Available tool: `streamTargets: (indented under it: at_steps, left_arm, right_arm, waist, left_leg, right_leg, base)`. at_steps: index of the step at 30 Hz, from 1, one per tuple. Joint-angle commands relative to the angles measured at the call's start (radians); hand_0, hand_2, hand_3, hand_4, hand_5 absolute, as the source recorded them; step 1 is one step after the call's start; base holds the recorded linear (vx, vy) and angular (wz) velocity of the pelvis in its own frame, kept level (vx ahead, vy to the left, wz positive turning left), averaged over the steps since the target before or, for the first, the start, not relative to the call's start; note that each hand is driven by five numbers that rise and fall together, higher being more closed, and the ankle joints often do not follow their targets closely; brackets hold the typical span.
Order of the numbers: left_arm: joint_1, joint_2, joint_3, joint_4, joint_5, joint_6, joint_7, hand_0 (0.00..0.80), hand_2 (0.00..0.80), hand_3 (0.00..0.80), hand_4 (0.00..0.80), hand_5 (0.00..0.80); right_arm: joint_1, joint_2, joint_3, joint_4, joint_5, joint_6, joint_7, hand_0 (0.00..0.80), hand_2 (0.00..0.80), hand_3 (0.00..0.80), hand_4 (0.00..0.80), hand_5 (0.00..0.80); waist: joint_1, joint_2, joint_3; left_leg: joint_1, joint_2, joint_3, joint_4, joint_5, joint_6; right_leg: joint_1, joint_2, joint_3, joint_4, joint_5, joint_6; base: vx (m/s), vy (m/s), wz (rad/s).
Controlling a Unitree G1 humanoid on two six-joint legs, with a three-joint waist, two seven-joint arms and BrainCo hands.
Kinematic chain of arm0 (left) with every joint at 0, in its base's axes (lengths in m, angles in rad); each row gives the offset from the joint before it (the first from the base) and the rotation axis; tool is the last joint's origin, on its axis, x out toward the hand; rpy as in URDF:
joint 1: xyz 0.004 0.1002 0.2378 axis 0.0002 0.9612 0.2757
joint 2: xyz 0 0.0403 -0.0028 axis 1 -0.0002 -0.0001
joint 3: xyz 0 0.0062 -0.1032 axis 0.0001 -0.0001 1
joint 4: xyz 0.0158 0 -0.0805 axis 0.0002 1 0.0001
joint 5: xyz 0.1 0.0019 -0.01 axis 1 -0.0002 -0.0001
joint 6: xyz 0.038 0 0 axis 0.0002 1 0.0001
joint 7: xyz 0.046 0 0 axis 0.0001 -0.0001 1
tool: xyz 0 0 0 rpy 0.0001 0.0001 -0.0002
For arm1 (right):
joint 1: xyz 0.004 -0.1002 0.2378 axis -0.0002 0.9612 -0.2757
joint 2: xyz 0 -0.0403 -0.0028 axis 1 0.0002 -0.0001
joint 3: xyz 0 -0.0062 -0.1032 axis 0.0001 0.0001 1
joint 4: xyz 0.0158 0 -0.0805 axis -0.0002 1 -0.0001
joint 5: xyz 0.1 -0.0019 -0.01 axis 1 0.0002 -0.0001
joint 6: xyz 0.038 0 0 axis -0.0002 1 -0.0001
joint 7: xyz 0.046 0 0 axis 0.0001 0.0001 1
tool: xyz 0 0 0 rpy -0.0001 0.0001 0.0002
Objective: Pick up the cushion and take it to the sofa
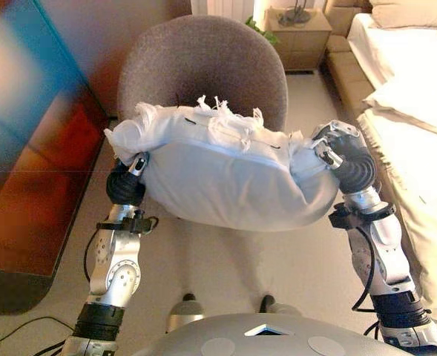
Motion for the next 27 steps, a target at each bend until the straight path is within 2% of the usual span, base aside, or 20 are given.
streamTargets:
  at_steps: [1, 3, 4, 9, 11, 13, 15, 16, 18, 20, 21, 22, 23, 25, 26, 27]
  left_arm:
    - [-0.084, 0.012, -0.028, -0.175, -0.014, -0.09, -0.101, 0.8, 0.8, 0.8, 0.8, 0.8]
    - [-0.084, 0.005, -0.033, -0.171, -0.011, -0.096, -0.103, 0.8, 0.8, 0.8, 0.8, 0.8]
    - [-0.083, -0.001, -0.039, -0.175, 0.003, -0.103, -0.097, 0.8, 0.8, 0.8, 0.8, 0.8]
    - [-0.099, -0.002, -0.065, -0.177, 0.019, -0.111, -0.045, 0.8, 0.8, 0.8, 0.8, 0.8]
    - [-0.091, -0.002, -0.07, -0.176, 0.007, -0.107, -0.041, 0.8, 0.8, 0.8, 0.8, 0.8]
    - [-0.077, -0.004, -0.069, -0.177, 0.007, -0.111, -0.044, 0.8, 0.8, 0.8, 0.8, 0.8]
    - [-0.065, -0.004, -0.071, -0.176, -0.008, -0.113, -0.049, 0.8, 0.8, 0.8, 0.8, 0.8]
    - [-0.056, -0.01, -0.074, -0.171, -0.007, -0.119, -0.052, 0.8, 0.8, 0.8, 0.8, 0.8]
    - [-0.044, -0.012, -0.074, -0.172, -0.009, -0.127, -0.054, 0.8, 0.8, 0.8, 0.8, 0.8]
    - [-0.039, -0.008, -0.072, -0.176, -0.011, -0.143, -0.054, 0.8, 0.8, 0.8, 0.8, 0.8]
    - [-0.04, -0.007, -0.07, -0.173, -0.013, -0.15, -0.057, 0.8, 0.8, 0.8, 0.8, 0.8]
    - [-0.046, 0.002, -0.07, -0.171, -0.023, -0.159, -0.059, 0.8, 0.8, 0.8, 0.8, 0.8]
    - [-0.055, 0.009, -0.066, -0.173, -0.028, -0.155, -0.056, 0.8, 0.8, 0.8, 0.8, 0.8]
    - [-0.069, 0.02, -0.059, -0.175, -0.024, -0.142, -0.049, 0.8, 0.8, 0.8, 0.8, 0.8]
    - [-0.072, 0.024, -0.05, -0.179, -0.024, -0.123, -0.059, 0.8, 0.8, 0.8, 0.8, 0.8]
    - [-0.072, 0.027, -0.043, -0.182, -0.014, -0.115, -0.071, 0.8, 0.8, 0.8, 0.8, 0.8]
  right_arm:
    - [-0.088, -0.021, 0.044, -0.096, 0.031, -0.079, 0.035, 0.8, 0.8, 0.8, 0.8, 0.8]
    - [-0.098, -0.015, 0.054, -0.093, 0.019, -0.082, 0.038, 0.8, 0.8, 0.8, 0.8, 0.8]
    - [-0.109, -0.006, 0.074, -0.095, -0.007, -0.08, 0.028, 0.8, 0.8, 0.8, 0.8, 0.8]
    - [-0.129, 0.007, 0.117, -0.083, -0.034, -0.068, -0.01, 0.8, 0.8, 0.8, 0.8, 0.8]
    - [-0.121, 0.007, 0.123, -0.085, -0.033, -0.056, -0.009, 0.8, 0.8, 0.8, 0.8, 0.8]
    - [-0.104, 0.008, 0.128, -0.092, -0.034, -0.051, -0.006, 0.8, 0.8, 0.8, 0.8, 0.8]
    - [-0.094, 0.005, 0.127, -0.085, -0.028, -0.051, -0.004, 0.8, 0.8, 0.8, 0.8, 0.8]
    - [-0.089, 0.004, 0.128, -0.075, -0.023, -0.057, 0.002, 0.8, 0.8, 0.8, 0.8, 0.8]
    - [-0.081, -0.008, 0.119, -0.08, -0.001, -0.057, 0.017, 0.8, 0.8, 0.8, 0.8, 0.8]
    - [-0.074, -0.029, 0.101, -0.092, 0.027, -0.057, 0.036, 0.8, 0.8, 0.8, 0.8, 0.8]
    - [-0.075, -0.037, 0.093, -0.094, 0.039, -0.059, 0.042, 0.8, 0.8, 0.8, 0.8, 0.8]
    - [-0.081, -0.055, 0.091, -0.094, 0.055, -0.067, 0.041, 0.8, 0.8, 0.8, 0.8, 0.8]
    - [-0.08, -0.055, 0.083, -0.092, 0.057, -0.072, 0.042, 0.8, 0.8, 0.8, 0.8, 0.8]
    - [-0.085, -0.055, 0.07, -0.084, 0.076, -0.08, 0.039, 0.8, 0.8, 0.8, 0.8, 0.8]
    - [-0.077, -0.041, 0.058, -0.088, 0.078, -0.075, 0.034, 0.8, 0.8, 0.8, 0.8, 0.8]
    - [-0.069, -0.029, 0.049, -0.088, 0.071, -0.074, 0.026, 0.8, 0.8, 0.8, 0.8, 0.8]
  waist:
    - [0.013, -0.042, 0.04]
    - [0.022, -0.034, 0.05]
    - [0.035, -0.016, 0.061]
    - [0.069, 0.028, 0.05]
    - [0.079, 0.036, 0.039]
    - [0.086, 0.043, 0.034]
    - [0.092, 0.053, 0.036]
    - [0.096, 0.057, 0.041]
    - [0.097, 0.057, 0.05]
    - [0.095, 0.054, 0.057]
    - [0.094, 0.052, 0.06]
    - [0.091, 0.045, 0.06]
    - [0.089, 0.039, 0.053]
    - [0.098, 0.016, 0.036]
    - [0.109, -0.005, 0.018]
    - [0.119, -0.022, 0.004]
  left_leg:
    - [-0.143, 0.025, 0.017, 0.288, 0.04, 0.01]
    - [-0.167, -0.004, 0.011, 0.27, 0.053, 0.015]
    - [-0.186, -0.027, 0.004, 0.219, 0.074, 0.016]
    - [-0.194, -0.039, -0.018, -0.023, 0.18, 0.002]
    - [-0.187, -0.03, -0.035, -0.095, 0.203, 0.0]
    - [-0.185, -0.004, -0.055, -0.15, 0.23, -0.009]
    - [-0.21, 0.034, -0.084, -0.201, 0.27, -0.031]
    - [-0.238, 0.064, -0.116, -0.201, 0.28, -0.042]
    - [-0.253, 0.09, -0.148, -0.201, 0.287, -0.051]
    - [-0.244, 0.116, -0.147, -0.201, 0.284, -0.052]
    - [-0.242, 0.125, -0.139, -0.193, 0.277, -0.052]
    - [-0.233, 0.126, -0.108, -0.185, 0.226, -0.042]
    - [-0.231, 0.124, -0.061, -0.169, 0.223, -0.043]
    - [-0.247, 0.086, -0.053, -0.109, 0.193, -0.02]
    - [-0.259, 0.046, -0.048, -0.069, 0.164, 0.005]
    - [-0.265, 0.014, -0.037, -0.037, 0.127, 0.031]
  right_leg:
    - [0.048, 0.037, -0.023, 0.052, -0.049, -0.061]
    - [0.05, 0.045, -0.016, 0.069, -0.061, -0.059]
    - [0.062, 0.067, -0.001, 0.086, -0.085, -0.06]
    - [0.133, 0.121, 0.034, 0.119, -0.166, -0.064]
    - [0.156, 0.13, 0.05, 0.149, -0.201, -0.065]
    - [0.172, 0.135, 0.07, 0.193, -0.246, -0.072]
    - [0.181, 0.138, 0.084, 0.241, -0.294, -0.08]
    - [0.186, 0.135, 0.096, 0.275, -0.327, -0.086]
    - [0.187, 0.121, 0.104, 0.314, -0.357, -0.081]
    - [0.187, 0.091, 0.105, 0.35, -0.379, -0.067]
    - [0.188, 0.079, 0.101, 0.357, -0.381, -0.058]
    - [0.185, 0.046, 0.091, 0.364, -0.367, -0.038]
    - [0.197, 0.01, 0.072, 0.38, -0.348, -0.011]
    - [0.23, -0.034, 0.063, 0.383, -0.28, 0.03]
    - [0.256, -0.062, 0.053, 0.389, -0.211, 0.059]
    - [0.268, -0.088, 0.041, 0.408, -0.149, 0.074]
  base:
    - [-0.035, -0.092, -0.33]
    - [0.018, -0.03, -0.14]
    - [0.095, -0.006, -0.06]
    - [0.291, 0.052, -0.22]
    - [0.381, 0.085, -0.52]
    - [0.403, 0.124, -0.22]
    - [0.457, 0.172, 0.04]
    - [0.456, 0.2, 0.23]
    - [0.438, 0.222, 0.05]
    - [0.467, 0.274, -0.25]
    - [0.492, 0.304, -0.4]
    - [0.473, 0.299, -0.4]
    - [0.541, 0.323, -0.42]
    - [0.563, 0.288, -0.38]
    - [0.599, 0.28, -0.23]
    - [0.659, 0.306, -0.01]
